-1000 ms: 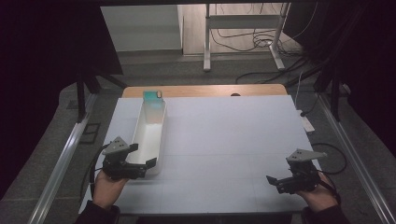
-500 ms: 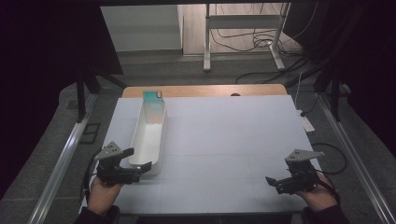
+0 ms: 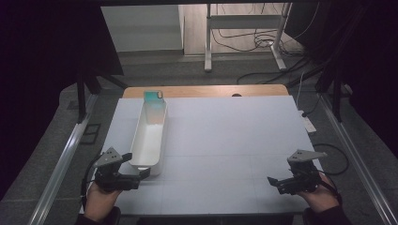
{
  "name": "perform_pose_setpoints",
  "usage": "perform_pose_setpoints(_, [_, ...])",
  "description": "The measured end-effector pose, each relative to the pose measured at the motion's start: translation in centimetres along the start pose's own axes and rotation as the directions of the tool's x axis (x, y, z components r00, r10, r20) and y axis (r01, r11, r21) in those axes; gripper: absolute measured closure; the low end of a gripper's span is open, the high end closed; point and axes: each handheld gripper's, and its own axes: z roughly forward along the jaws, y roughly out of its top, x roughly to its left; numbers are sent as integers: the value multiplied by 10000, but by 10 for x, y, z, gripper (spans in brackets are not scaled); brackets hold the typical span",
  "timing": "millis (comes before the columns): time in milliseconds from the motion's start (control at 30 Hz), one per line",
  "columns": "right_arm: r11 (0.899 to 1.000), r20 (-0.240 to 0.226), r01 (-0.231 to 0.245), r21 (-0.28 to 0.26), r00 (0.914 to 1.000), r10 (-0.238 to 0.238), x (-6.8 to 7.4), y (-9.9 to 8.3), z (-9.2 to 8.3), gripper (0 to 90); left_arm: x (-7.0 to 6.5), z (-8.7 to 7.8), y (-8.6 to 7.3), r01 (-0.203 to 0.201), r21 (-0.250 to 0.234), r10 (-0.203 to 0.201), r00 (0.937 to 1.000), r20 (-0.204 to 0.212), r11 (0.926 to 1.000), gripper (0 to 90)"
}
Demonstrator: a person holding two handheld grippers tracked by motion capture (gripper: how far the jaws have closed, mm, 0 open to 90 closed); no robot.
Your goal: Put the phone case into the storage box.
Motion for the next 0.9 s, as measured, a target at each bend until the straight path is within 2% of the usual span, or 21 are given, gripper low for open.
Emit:
perform_pose_setpoints(400, [9999, 76, -65, -106, 9999, 66, 0, 0, -1, 0, -4, -6, -10, -40, 265, 46, 9997, -260, 9996, 61])
perform_pose_setpoints(667, [9999, 64, -63, -92, 10000, 63, 0, 0, -1, 0, -6, -9, -11, -98, 137, 103, 9994, -333, 9999, 63])
perform_pose_setpoints(900, [9999, 70, -50, -95, 10000, 51, -1, -1, 0, 0, -6, -7, -10, -77, 319, 88, 9994, -334, 9995, 51])
